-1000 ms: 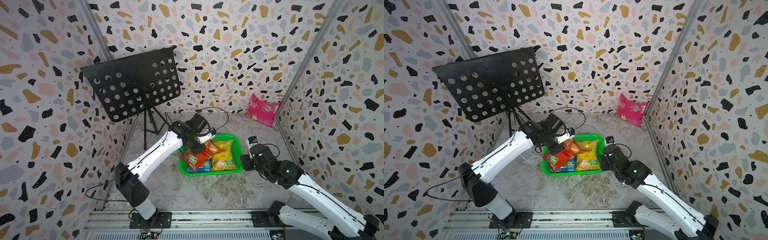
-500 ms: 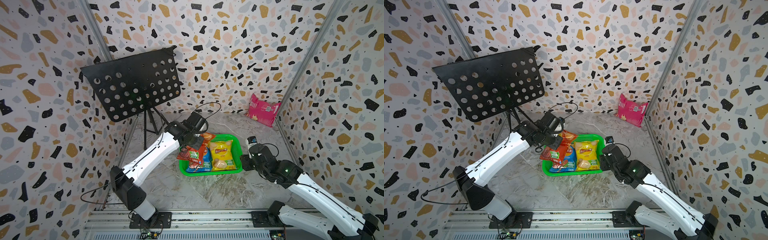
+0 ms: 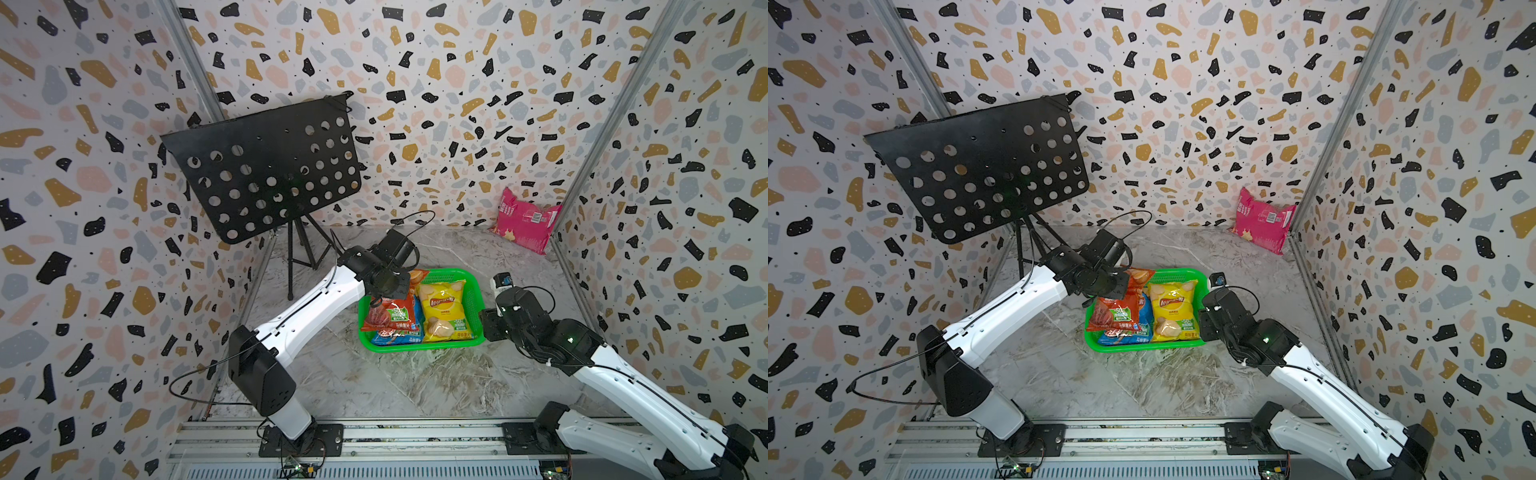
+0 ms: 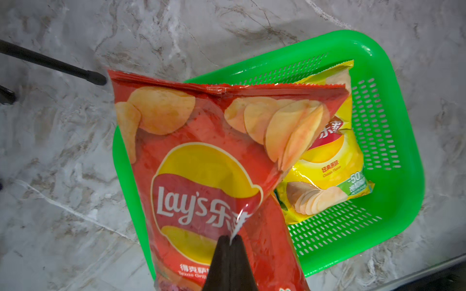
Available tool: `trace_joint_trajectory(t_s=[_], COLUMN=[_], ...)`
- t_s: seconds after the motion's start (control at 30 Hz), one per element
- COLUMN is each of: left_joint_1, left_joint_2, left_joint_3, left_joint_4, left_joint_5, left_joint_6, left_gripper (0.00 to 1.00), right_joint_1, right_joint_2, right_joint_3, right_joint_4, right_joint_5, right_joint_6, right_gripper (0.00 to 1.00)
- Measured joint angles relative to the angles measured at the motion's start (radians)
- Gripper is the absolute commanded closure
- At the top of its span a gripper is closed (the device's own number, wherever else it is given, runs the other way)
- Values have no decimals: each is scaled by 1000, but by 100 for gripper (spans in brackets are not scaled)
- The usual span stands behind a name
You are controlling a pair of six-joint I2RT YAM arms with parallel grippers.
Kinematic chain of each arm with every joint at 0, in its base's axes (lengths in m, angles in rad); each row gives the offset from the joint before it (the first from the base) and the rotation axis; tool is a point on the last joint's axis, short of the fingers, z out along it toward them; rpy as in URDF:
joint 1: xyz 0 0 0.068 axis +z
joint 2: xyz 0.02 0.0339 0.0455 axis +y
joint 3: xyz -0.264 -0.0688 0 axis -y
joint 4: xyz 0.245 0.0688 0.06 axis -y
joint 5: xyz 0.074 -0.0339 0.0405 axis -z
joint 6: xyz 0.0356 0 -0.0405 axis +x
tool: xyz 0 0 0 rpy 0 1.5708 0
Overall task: Put the potato chips into the basket
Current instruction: Adjust the potato chip in the basket.
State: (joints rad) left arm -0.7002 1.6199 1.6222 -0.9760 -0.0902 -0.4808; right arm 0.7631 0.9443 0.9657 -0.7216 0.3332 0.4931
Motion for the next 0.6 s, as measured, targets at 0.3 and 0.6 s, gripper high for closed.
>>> trace_joint_trajectory(t_s=[0.3, 0.6], left_joint_1=[0, 23], left_joint_2=[-10, -10], left_joint_3=[-73, -93], left_joint_4=[51, 78], left_joint_5=[82, 22], left_joint_6=[-90, -123], left_gripper=[100, 100], right_joint_1=[0, 0], right_joint_2=[0, 5], right_joint_3=[0, 0], right_joint_4=[0, 5], right_joint_5=[5, 5], right_joint_6=[6, 16], right_gripper=[46, 46])
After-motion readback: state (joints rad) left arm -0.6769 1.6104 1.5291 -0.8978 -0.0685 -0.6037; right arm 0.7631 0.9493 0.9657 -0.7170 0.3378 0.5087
